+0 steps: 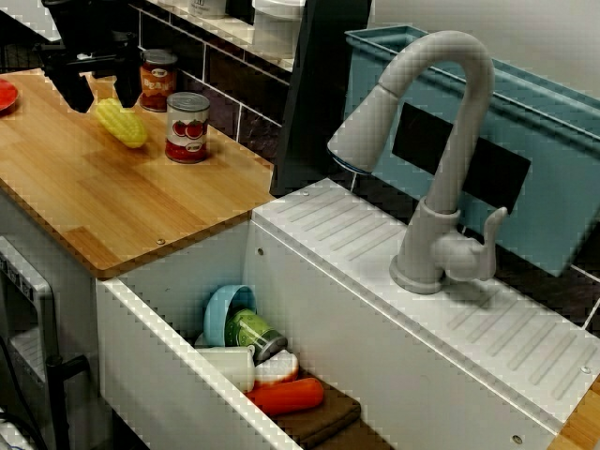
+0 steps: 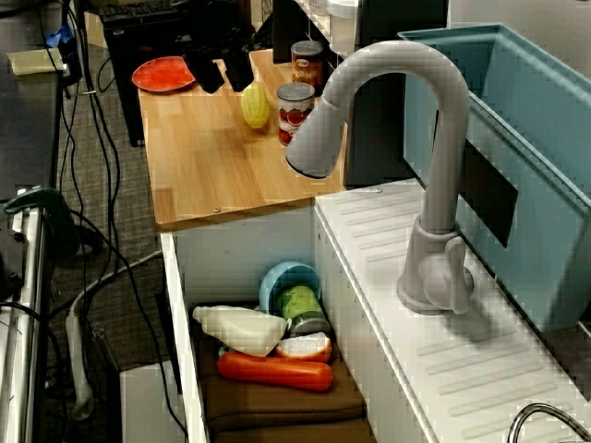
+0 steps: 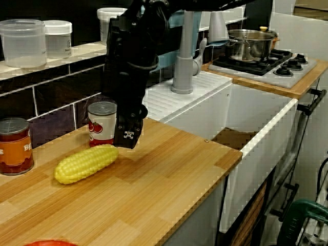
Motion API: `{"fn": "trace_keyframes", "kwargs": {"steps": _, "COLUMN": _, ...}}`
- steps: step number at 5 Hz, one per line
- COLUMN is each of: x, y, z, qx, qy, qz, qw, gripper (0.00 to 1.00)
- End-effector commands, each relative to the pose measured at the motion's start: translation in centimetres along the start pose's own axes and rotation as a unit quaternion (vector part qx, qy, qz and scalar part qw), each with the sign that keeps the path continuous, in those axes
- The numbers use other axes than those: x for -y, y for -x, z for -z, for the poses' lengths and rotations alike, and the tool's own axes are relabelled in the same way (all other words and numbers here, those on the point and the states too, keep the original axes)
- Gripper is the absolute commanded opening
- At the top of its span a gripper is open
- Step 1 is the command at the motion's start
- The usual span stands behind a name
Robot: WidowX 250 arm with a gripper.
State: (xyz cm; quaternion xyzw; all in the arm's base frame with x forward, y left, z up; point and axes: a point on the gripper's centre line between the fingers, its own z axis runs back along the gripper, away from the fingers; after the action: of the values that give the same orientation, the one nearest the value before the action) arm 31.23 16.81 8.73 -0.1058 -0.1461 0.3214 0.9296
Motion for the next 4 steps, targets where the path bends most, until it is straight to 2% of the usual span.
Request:
{"fn": "trace_keyframes", "kwargs": {"steps": 1, "x": 0.4, "y": -2.2, "z": -0.4, "qx": 0.026, "qy": -0.003, "qz": -0.054, "qw": 0.9982, "gripper": 1.00}}
{"fn": "trace_keyframes", "kwargs": {"steps": 3, "x": 0.8, "y": -2.5, "z": 0.7, "qx": 0.057, "qy": -0.027, "qz": -0.059, "qw": 0.9962, "gripper": 1.00}}
{"fn": "trace_keyframes", "kwargs": {"steps": 4, "x": 0.9, "y": -2.6, "z": 1.2, "qx": 0.057, "qy": -0.032, "qz": -0.070, "qw": 0.9954, "gripper": 1.00}}
